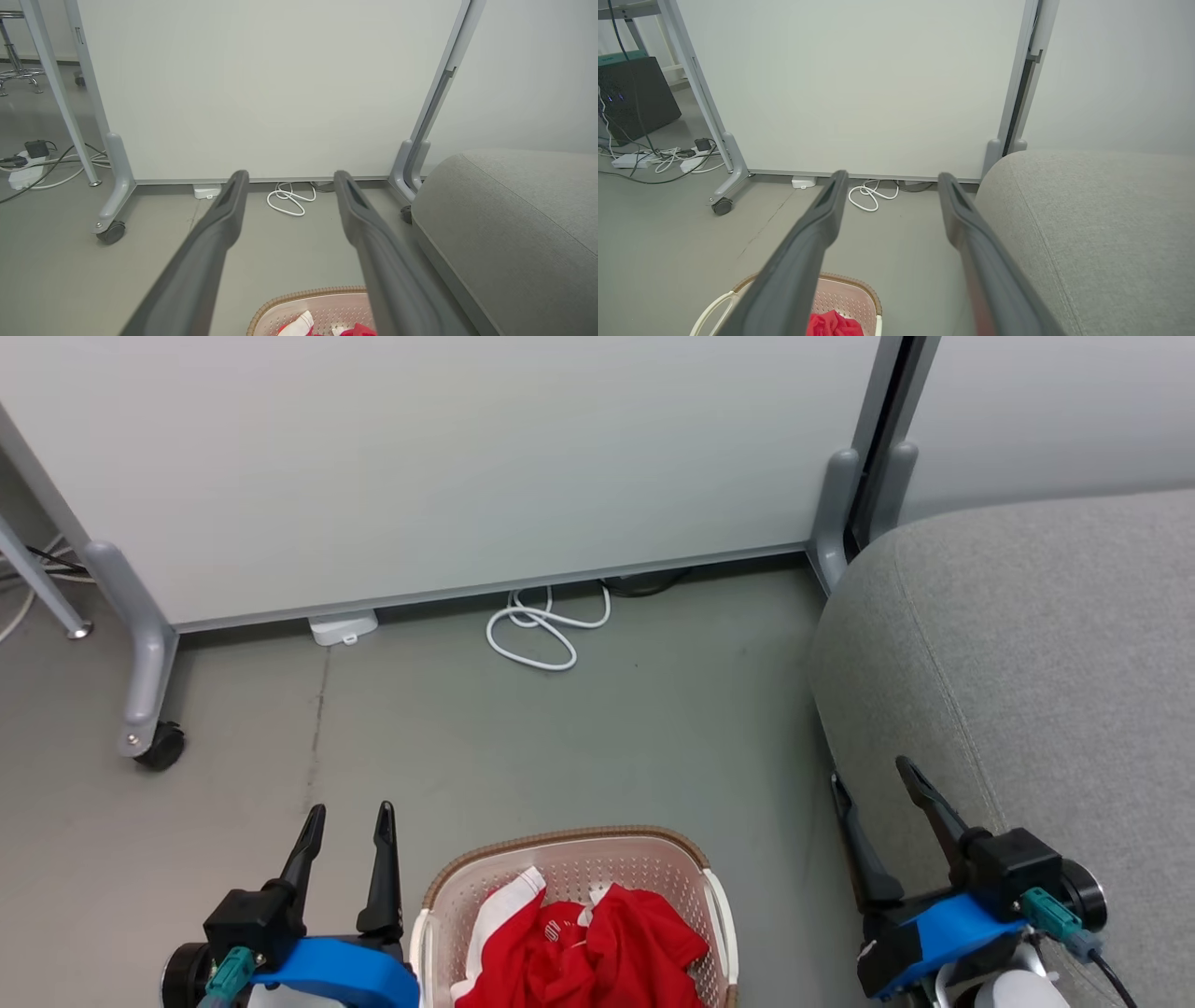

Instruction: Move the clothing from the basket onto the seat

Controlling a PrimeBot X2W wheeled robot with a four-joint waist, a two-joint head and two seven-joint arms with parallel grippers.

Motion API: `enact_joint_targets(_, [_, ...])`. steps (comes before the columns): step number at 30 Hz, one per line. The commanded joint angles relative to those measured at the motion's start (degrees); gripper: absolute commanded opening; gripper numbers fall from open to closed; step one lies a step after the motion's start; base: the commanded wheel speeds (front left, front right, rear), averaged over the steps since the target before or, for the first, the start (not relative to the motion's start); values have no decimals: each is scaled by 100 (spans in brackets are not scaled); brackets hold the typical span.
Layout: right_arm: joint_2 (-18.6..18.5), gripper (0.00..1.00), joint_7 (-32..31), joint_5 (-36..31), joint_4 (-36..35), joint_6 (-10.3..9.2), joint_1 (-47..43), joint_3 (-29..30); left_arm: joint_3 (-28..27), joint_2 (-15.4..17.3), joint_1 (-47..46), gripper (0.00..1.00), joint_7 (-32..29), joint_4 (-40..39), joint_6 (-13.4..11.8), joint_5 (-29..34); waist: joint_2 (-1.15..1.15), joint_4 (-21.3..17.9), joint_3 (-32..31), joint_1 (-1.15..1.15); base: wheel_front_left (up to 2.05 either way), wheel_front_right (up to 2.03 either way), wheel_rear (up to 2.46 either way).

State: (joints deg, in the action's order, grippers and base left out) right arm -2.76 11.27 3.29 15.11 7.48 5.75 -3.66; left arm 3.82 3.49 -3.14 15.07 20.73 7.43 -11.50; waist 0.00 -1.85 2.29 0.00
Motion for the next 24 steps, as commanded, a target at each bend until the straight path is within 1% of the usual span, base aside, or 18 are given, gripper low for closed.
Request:
enact_joint_targets(1, [-23, 100, 28, 36, -74, 3, 130, -78, 28, 26, -154, 100, 16, 67, 8, -45, 0, -213, 260, 0, 0, 0, 0])
enact_joint_targets(7, [-23, 100, 64, 58, -262, 3, 375, -212, 180, 93, -490, 100, 16, 528, 8, -148, 0, -597, 945, 0, 0, 0, 0])
enact_joint_targets(17, [-18, 100, 220, 245, -404, 3, 755, -488, 395, 394, -1287, 100, -19, 2007, 8, -482, 0, -1321, 2075, 0, 0, 0, 0])
enact_joint_targets(24, [-17, 100, 327, 392, -451, 3, 937, -613, 918, 601, -1929, 100, -189, 2807, 8, -670, 0, -1631, 2681, 0, 0, 0, 0])
